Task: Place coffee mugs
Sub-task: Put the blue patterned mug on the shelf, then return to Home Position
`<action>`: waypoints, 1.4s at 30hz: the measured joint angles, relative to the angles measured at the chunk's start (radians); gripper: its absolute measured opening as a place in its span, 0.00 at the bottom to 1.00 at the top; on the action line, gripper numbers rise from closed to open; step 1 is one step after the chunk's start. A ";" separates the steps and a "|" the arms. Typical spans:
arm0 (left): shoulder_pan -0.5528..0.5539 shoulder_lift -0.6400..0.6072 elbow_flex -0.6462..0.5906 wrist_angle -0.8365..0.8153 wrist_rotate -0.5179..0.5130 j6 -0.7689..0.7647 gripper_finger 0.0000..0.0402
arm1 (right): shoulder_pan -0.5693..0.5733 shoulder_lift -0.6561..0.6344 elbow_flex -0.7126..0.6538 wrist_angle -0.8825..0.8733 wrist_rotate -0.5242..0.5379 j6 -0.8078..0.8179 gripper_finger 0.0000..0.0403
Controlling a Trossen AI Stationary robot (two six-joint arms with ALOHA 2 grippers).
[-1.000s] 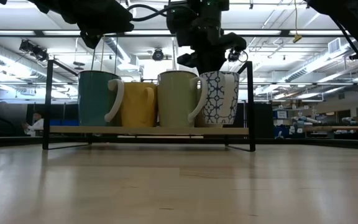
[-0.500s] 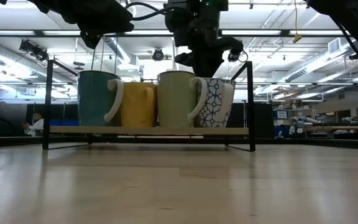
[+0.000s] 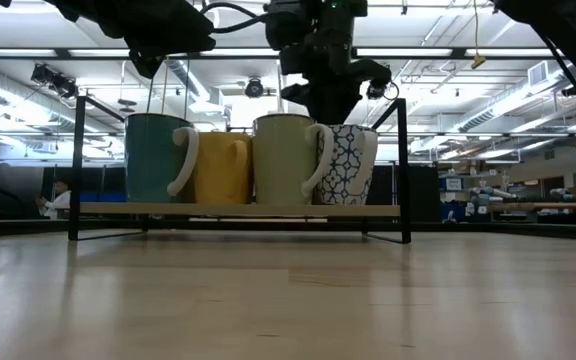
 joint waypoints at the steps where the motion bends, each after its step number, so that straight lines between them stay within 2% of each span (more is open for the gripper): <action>1: 0.000 0.000 0.000 0.000 0.000 0.000 0.28 | 0.000 -0.005 0.000 0.000 0.007 0.000 0.27; 14: 0.000 0.000 0.000 0.000 0.000 0.003 0.28 | 0.003 -0.125 0.000 -0.024 0.027 0.034 0.27; 20: 0.001 0.000 -0.001 0.022 0.000 0.076 0.28 | 0.027 -0.224 0.000 -0.037 0.037 0.204 0.27; 27: 0.044 -0.006 -0.001 0.221 0.002 0.161 0.28 | 0.079 -0.374 0.000 -0.090 0.032 0.355 0.26; 35: 0.161 -0.102 0.024 0.238 0.167 0.232 0.28 | 0.130 -0.579 -0.014 -0.140 -0.104 0.465 0.26; 39: 0.230 -0.188 0.024 0.176 0.255 0.242 0.28 | 0.155 -0.709 -0.094 -0.133 -0.100 0.528 0.26; 42: 0.268 -0.273 0.024 0.070 0.268 0.245 0.28 | 0.164 -0.816 -0.193 -0.089 -0.098 0.576 0.26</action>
